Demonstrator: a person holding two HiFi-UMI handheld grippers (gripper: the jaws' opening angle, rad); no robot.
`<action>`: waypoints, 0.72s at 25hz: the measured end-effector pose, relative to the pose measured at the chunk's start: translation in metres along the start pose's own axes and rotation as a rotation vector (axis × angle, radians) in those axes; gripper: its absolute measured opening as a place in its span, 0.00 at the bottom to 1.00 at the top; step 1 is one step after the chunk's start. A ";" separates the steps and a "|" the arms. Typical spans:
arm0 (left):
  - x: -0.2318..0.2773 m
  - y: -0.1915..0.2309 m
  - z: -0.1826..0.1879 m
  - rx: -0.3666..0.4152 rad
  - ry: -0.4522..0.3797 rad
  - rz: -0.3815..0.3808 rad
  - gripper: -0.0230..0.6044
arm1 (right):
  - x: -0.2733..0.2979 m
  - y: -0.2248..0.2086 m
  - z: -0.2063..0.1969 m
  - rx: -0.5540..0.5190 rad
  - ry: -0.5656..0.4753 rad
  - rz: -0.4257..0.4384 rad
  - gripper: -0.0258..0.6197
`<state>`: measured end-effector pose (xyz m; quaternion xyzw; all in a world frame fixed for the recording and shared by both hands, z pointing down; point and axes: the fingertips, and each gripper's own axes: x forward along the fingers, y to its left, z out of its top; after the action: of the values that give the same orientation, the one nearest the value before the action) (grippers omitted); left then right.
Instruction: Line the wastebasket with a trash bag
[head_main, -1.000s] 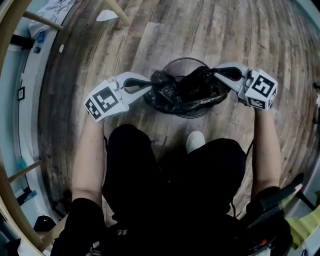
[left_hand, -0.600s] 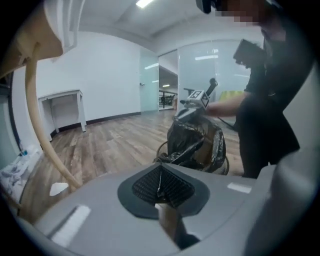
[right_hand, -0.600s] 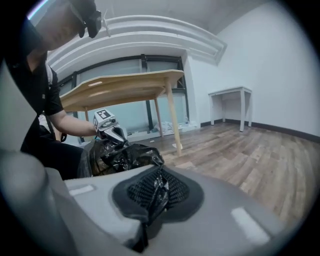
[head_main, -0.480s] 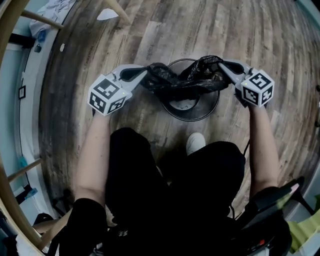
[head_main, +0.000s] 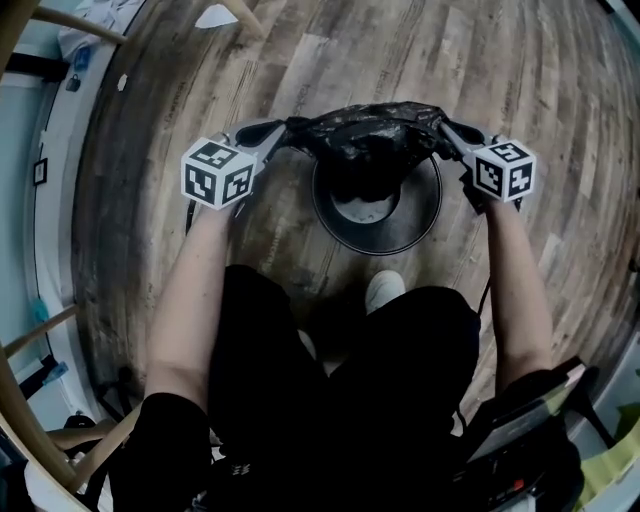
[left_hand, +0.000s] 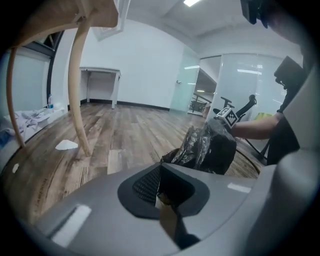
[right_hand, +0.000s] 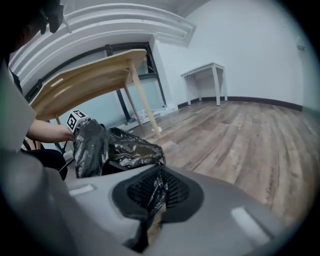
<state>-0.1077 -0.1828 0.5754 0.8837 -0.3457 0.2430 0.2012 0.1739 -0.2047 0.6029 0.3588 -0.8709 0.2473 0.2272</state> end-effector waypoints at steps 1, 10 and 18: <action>0.004 0.001 -0.007 -0.007 0.022 -0.007 0.05 | 0.005 -0.002 -0.005 0.004 0.017 0.005 0.04; 0.005 -0.028 -0.068 0.031 0.187 -0.175 0.05 | 0.010 0.009 -0.064 0.030 0.132 0.077 0.04; 0.005 -0.045 -0.084 -0.004 0.147 -0.266 0.05 | 0.003 0.032 -0.094 0.022 0.190 0.123 0.04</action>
<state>-0.0975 -0.1108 0.6369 0.9011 -0.2103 0.2777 0.2582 0.1685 -0.1302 0.6693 0.2821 -0.8631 0.3034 0.2890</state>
